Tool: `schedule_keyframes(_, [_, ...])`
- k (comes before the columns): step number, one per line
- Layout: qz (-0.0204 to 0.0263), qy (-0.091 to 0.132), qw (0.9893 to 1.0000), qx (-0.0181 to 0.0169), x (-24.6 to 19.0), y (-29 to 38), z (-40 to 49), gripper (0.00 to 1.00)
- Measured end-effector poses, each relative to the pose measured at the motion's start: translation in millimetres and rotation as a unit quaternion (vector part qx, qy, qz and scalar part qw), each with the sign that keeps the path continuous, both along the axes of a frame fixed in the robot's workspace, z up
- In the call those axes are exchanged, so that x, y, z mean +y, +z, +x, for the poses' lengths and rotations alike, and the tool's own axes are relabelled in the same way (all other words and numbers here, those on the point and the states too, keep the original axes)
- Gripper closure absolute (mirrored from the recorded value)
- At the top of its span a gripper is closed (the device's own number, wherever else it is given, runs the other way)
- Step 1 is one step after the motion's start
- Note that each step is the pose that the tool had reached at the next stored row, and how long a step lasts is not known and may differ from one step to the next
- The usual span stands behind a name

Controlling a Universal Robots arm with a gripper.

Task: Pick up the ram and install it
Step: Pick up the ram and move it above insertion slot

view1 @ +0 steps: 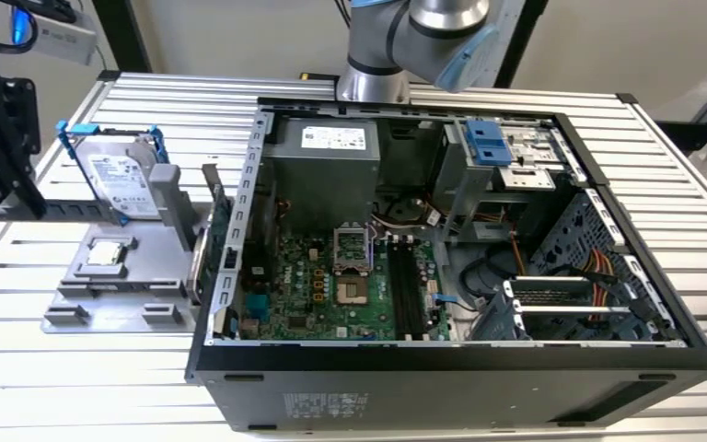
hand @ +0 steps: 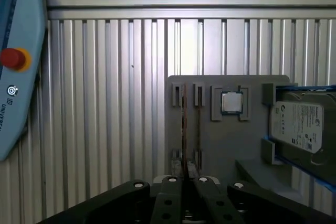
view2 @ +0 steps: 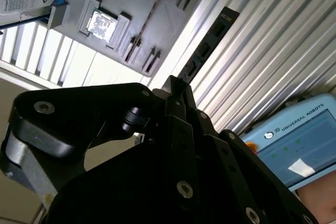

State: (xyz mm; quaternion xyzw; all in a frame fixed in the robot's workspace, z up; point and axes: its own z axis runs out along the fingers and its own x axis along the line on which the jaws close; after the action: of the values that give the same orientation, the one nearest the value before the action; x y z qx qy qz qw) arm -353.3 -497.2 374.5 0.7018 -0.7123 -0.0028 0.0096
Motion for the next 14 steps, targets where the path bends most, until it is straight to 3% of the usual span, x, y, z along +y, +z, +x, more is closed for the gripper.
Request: schedule_keyframes(14, [0.0,0.0,1.0,0.0,0.0,6.0,0.0,1.0])
